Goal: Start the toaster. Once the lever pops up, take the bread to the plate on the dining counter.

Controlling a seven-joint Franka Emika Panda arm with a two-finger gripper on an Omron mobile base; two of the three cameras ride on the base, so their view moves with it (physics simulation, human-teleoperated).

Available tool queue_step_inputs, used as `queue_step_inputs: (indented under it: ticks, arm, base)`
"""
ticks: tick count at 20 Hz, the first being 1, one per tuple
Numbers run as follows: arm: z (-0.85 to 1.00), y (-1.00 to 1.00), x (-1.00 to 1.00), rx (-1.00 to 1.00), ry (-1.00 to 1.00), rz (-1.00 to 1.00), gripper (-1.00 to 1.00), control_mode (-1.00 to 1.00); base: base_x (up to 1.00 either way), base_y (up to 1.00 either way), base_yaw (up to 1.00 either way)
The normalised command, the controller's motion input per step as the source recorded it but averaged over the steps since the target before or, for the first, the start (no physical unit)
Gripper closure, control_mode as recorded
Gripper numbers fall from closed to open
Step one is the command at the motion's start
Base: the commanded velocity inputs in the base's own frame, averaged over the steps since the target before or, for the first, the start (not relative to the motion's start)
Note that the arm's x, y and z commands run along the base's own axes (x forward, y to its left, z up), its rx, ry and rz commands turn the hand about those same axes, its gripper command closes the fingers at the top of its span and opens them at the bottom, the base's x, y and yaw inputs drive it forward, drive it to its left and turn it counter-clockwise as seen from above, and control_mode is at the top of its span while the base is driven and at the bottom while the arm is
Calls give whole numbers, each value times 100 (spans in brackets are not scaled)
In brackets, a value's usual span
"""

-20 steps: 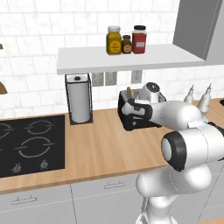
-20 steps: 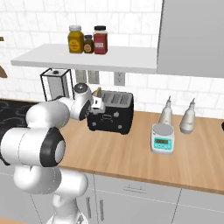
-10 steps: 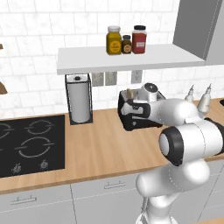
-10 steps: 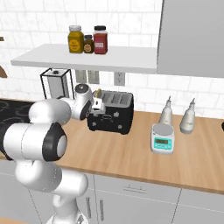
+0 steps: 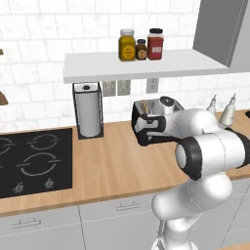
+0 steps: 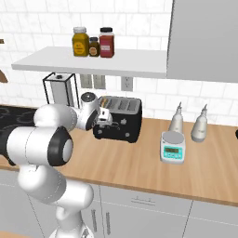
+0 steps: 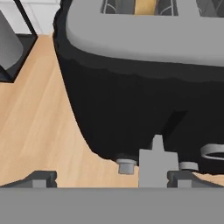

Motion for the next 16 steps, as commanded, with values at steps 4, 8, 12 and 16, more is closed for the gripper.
queue_step_inputs:
  ticks: [4,8,12,16]
  arm:
    - [-24,0,0,0,4,0,-100,-100]
    - [-27,0,0,0,5,0,-100,-100]
    - [-26,0,0,0,4,0,-100,-100]
    - [-24,0,0,0,4,0,-100,-100]
  base:
    - [0,0,0]
    - [0,0,0]
    - [0,0,0]
    - [0,0,0]
